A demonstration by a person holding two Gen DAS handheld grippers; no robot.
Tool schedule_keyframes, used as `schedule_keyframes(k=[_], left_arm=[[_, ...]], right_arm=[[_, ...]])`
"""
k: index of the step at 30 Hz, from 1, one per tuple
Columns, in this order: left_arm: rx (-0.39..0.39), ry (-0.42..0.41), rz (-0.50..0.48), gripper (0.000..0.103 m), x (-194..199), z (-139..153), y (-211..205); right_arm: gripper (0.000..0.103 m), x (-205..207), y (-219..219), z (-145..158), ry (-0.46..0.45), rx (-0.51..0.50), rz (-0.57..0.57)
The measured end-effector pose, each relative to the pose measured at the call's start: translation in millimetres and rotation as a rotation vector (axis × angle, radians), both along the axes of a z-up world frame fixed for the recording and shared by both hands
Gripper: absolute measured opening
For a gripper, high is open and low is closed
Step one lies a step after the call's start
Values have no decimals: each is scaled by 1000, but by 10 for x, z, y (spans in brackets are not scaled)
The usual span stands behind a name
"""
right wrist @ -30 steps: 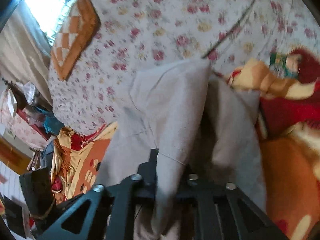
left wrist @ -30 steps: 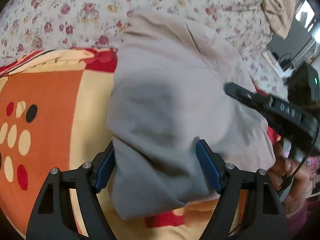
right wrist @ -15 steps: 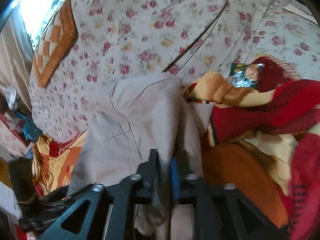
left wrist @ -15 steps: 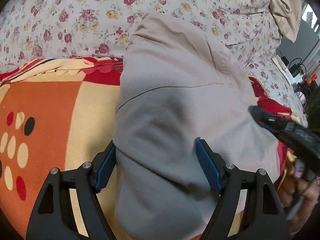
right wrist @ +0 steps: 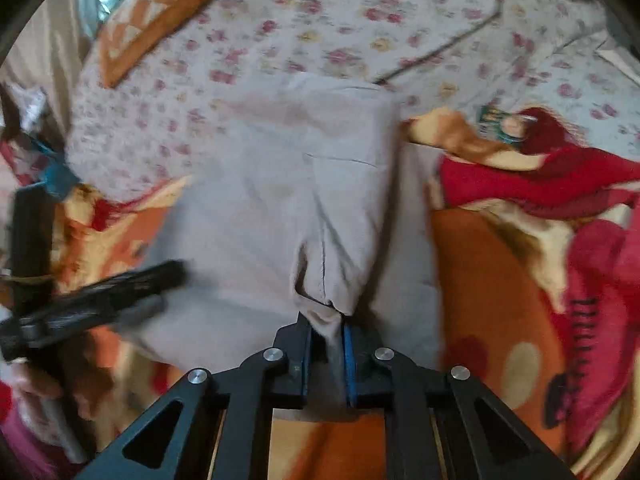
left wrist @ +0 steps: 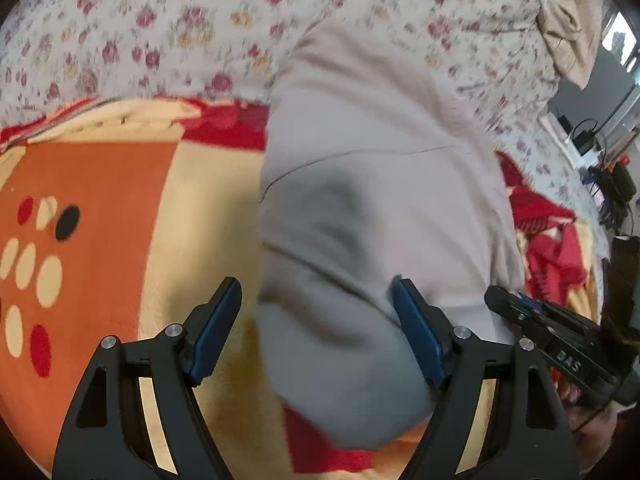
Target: Fold large clothes
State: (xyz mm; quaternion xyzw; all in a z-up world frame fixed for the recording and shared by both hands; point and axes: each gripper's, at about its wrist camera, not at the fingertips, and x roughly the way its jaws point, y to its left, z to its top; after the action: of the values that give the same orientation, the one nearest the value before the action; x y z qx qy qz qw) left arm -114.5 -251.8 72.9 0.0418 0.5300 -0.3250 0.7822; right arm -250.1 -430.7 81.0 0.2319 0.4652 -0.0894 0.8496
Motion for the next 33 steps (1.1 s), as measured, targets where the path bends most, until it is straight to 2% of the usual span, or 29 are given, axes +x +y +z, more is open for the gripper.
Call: schedule_keyframes(k=[2, 3, 6, 7, 8, 10, 13, 17, 18, 19, 20, 22, 25, 27, 29, 33], left_arm=[[-7, 48, 18, 80, 48, -39, 28], [-11, 52, 23, 80, 57, -12, 40], [-21, -41, 33, 80, 75, 222, 67], [-26, -77, 34, 80, 103, 302, 58], [-27, -96, 36, 80, 142, 353, 38], [-23, -96, 43, 80, 270, 397, -47], [-4, -72, 41, 80, 435, 342, -225], [23, -40, 41, 80, 555, 179, -414], [25, -35, 41, 80, 565, 151, -451], [24, -33, 43, 80, 567, 121, -465], [23, -36, 45, 80, 563, 89, -475], [18, -50, 41, 82, 551, 45, -487], [-24, -29, 55, 85, 588, -107, -495], [-39, 49, 81, 87, 676, -221, -478], [-57, 105, 94, 87, 768, -207, -422], [-32, 32, 94, 87, 737, -3, -385]], right_arm=[[11, 20, -12, -120, 31, 18, -7], [11, 28, 5, -82, 31, 4, -7], [13, -24, -38, 118, -13, 37, -16], [24, -52, -80, 194, -48, 73, -31], [44, -77, -149, 254, -82, 104, -56], [61, -50, -303, 371, -138, 112, -128], [61, 206, -493, 405, -156, 94, -181], [61, 693, -754, 202, -140, 170, -218], [60, 818, -789, 137, -137, 181, -203], [44, 896, -809, 91, -132, 184, -194], [22, 968, -830, 31, -126, 182, -187], [8, 978, -846, -13, -113, 134, -200], [2, 991, -915, -127, -67, -14, -257], [0, 1026, -988, -372, 9, 12, -279], [0, 962, -1023, -445, -1, 64, -283], [3, 675, -1069, -146, -59, 52, -325]])
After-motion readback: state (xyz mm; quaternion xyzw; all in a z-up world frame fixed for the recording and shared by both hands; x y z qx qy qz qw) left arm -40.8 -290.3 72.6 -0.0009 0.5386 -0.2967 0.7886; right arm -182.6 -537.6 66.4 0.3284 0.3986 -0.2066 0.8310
